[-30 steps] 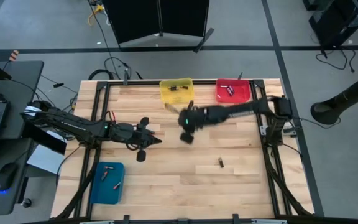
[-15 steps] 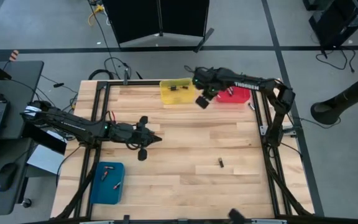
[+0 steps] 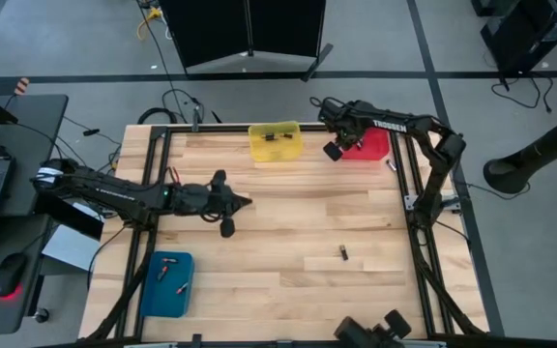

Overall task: Sort batteries
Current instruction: Put the silver battery into the red bin

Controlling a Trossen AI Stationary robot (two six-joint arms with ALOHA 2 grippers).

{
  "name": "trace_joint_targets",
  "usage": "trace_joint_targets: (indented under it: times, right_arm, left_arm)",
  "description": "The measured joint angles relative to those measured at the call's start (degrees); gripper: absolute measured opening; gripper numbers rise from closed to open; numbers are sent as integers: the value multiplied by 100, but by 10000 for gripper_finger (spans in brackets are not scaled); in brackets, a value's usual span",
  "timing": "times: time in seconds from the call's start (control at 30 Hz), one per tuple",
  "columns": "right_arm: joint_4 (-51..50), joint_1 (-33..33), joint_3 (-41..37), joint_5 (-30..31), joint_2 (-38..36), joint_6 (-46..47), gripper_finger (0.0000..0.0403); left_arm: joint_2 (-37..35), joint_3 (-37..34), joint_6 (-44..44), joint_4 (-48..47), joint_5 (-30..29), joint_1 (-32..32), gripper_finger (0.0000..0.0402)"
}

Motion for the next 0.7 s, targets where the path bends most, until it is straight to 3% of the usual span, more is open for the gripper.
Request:
trace_joint_targets:
  times: [0.33,0.6,0.7]
  right_arm:
    - [645,-714,-411,-769,0,-299,57]
    - [818,-929,-543,-1145,0,-544,95]
    - [813,-918,-543,-1121,0,-577,106]
  left_arm:
    - [0,0,-2,-188,57,18,6]
    - [0,0,-84,-500,63,27,6]
    - [0,22,-113,-948,377,193,6]
